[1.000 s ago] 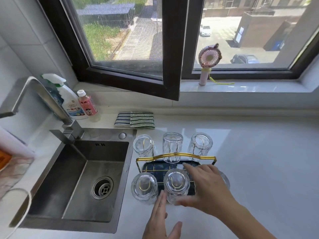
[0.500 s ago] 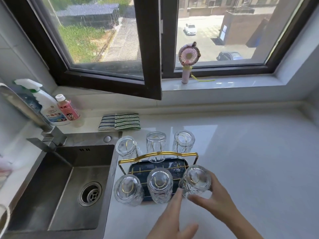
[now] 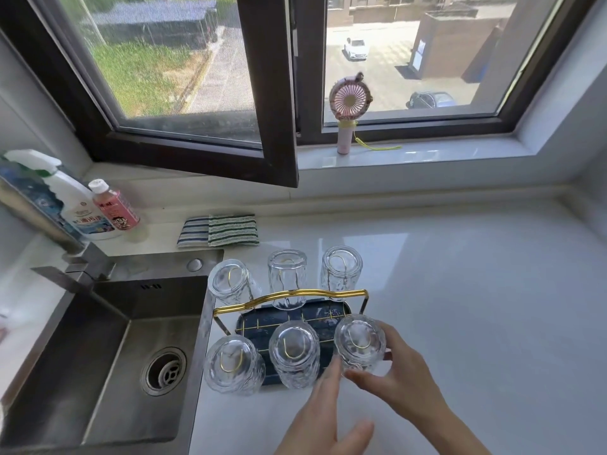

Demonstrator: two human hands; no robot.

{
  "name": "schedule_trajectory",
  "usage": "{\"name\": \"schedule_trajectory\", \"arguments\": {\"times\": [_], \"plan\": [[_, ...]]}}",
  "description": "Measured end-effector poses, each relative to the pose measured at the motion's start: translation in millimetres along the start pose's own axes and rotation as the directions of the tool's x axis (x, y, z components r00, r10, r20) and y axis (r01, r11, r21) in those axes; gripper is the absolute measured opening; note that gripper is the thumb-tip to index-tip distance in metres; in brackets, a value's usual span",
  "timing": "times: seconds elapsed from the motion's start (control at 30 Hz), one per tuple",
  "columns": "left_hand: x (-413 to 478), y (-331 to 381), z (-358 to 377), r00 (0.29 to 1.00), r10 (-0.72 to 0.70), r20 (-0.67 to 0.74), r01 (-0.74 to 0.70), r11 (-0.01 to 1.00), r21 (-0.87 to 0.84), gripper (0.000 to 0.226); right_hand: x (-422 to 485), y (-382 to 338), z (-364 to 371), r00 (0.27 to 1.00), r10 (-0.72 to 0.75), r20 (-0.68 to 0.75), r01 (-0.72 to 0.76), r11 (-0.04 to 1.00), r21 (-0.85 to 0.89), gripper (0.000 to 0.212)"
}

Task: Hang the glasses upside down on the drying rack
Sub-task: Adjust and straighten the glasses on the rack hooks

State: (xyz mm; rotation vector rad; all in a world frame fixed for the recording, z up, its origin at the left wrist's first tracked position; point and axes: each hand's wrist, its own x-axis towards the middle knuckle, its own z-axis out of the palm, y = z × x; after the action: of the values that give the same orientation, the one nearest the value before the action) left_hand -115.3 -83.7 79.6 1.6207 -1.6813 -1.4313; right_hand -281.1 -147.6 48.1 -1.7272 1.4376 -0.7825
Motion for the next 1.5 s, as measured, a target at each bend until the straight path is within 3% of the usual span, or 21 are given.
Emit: {"name": "schedule_trajectory", "arguments": {"times": [0.67,0.77,0.87,0.9,1.0,1.03,1.1,1.2,1.27,1.37,1.5], "plan": [[-2,2,5,0.999,-0.032,0.019,0.032,0.999,0.015,0.093,6,3,-5,0.991,-0.005,0.133,0.007,1.000,-0.012,0.078],[-3,0,2,0.998,-0.047,0.039,0.047,0.999,0.008,0.094,7,9,-12,0.969,0.057,0.239,-0.065,0.998,0.026,0.095],[-6,-3,-6,0.999,-0.002,0.053,0.003,1.000,-0.012,0.071,12,19,-32,0.895,0.148,0.422,-0.178,0.983,0.033,0.111],[-6,-4,-10,0.997,0.023,0.067,-0.022,0.999,-0.024,0.060,16,22,-40,0.878,0.187,0.442,-0.225,0.974,0.034,0.104],[-11,9,-27,0.997,0.069,0.029,-0.067,0.994,-0.086,0.034,39,26,-60,0.907,0.270,0.324,-0.346,0.915,0.206,0.041],[-11,18,-35,0.994,0.104,-0.012,-0.105,0.990,-0.097,0.024,50,27,-63,0.925,0.291,0.243,-0.351,0.901,0.257,0.034],[-7,37,-53,0.973,0.203,-0.113,-0.213,0.974,-0.082,0.027,76,24,-66,0.949,0.293,0.116,-0.315,0.909,0.272,0.036],[20,64,-83,0.900,0.324,-0.291,-0.314,0.946,0.084,0.027,113,11,-59,0.969,0.185,0.160,-0.208,0.968,0.139,0.059],[49,73,-104,0.870,0.366,-0.331,-0.287,0.921,0.265,0.029,132,6,-49,0.956,0.155,0.250,-0.158,0.987,-0.007,0.083],[98,71,-126,0.914,0.300,-0.275,-0.143,0.869,0.473,0.046,150,6,-32,0.930,0.116,0.349,-0.088,0.992,-0.095,0.102],[150,63,-126,0.978,0.176,-0.111,-0.047,0.706,0.707,0.074,156,10,-16,0.938,0.048,0.344,-0.041,0.999,-0.027,0.093]]}}
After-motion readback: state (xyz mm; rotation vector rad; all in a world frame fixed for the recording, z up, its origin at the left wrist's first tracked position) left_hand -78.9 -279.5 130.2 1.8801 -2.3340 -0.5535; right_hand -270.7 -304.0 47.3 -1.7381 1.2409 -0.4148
